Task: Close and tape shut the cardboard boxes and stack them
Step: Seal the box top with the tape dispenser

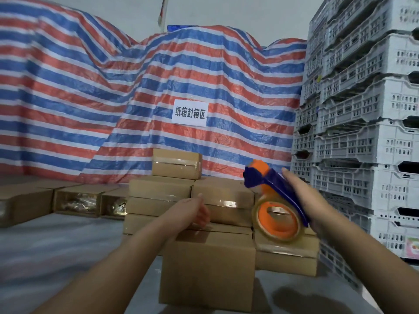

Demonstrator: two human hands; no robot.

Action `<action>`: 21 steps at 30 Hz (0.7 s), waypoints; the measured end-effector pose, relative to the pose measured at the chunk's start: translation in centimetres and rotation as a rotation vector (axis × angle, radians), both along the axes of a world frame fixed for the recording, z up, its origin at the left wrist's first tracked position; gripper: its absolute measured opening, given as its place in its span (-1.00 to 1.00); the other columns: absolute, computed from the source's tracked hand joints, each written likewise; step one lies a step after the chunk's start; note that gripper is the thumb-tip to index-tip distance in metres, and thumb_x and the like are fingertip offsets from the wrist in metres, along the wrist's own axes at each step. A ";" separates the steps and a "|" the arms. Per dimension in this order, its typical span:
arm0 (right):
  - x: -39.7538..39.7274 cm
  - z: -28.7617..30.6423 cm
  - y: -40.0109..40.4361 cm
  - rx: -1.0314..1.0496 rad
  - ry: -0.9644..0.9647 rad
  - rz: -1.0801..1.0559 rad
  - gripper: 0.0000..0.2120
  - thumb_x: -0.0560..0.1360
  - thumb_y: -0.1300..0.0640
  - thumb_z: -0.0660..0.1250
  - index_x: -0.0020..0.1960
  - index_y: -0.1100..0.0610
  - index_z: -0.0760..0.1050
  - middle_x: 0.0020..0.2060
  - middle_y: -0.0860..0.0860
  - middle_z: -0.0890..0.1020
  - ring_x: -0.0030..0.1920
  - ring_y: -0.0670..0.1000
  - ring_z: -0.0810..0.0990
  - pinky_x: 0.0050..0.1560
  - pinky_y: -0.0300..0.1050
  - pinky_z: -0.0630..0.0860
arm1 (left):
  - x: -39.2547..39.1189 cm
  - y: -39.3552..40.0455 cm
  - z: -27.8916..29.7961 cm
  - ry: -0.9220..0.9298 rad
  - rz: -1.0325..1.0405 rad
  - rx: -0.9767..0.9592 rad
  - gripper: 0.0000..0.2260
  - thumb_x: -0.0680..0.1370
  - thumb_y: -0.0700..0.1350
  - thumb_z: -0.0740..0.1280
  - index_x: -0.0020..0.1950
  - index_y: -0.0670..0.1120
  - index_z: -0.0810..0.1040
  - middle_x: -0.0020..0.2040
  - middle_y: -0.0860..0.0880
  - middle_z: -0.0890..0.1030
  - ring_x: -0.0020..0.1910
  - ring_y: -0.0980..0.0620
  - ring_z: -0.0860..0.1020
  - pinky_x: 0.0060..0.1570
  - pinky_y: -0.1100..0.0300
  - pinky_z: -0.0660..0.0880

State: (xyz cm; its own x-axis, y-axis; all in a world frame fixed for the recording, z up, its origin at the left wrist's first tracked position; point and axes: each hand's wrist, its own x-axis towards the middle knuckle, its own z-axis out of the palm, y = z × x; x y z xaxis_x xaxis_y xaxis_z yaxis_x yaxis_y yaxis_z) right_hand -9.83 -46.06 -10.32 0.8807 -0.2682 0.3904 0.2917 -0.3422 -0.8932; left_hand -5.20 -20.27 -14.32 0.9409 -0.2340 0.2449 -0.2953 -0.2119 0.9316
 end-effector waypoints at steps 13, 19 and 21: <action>6.1 2.2 5.6 -0.354 0.159 0.278 -0.49 0.48 -0.36 0.31 0.03 0.08 0.64 -0.14 0.12 0.75 -0.17 0.08 0.74 0.03 -0.01 0.62 | 0.1 0.4 -0.4 0.034 -0.019 -0.241 -0.43 0.68 0.20 -0.04 -0.01 -0.15 0.64 -0.16 -0.08 0.72 -0.22 0.08 0.67 0.11 0.13 0.43; 6.3 2.5 5.9 -0.413 0.176 0.294 -0.49 0.54 -0.32 0.24 0.11 0.12 0.59 -0.11 0.13 0.74 -0.13 0.10 0.72 0.16 0.08 0.59 | -0.5 1.1 0.2 0.166 -0.060 -0.509 -0.65 0.67 0.01 0.16 0.28 -0.22 0.49 -0.23 -0.07 0.64 -0.24 0.04 0.60 -0.38 0.29 0.48; 6.3 2.5 5.9 -0.409 0.165 0.294 -0.51 0.55 -0.30 0.25 0.14 0.12 0.57 -0.11 0.13 0.74 -0.15 0.09 0.72 0.14 0.07 0.59 | -0.4 1.4 0.2 0.197 -0.081 -0.582 -0.67 0.66 -0.03 0.20 0.29 -0.24 0.48 -0.25 -0.06 0.63 -0.23 0.02 0.59 -0.37 0.26 0.50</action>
State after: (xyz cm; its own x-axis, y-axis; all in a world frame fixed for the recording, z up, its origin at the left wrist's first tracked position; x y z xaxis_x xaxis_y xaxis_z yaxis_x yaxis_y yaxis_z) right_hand -3.56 -40.13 -7.85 0.9543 0.1443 0.2617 0.2949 -0.5973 -0.7459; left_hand -5.62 -18.89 -14.08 0.9662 -0.1864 0.1778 -0.1003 0.3635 0.9262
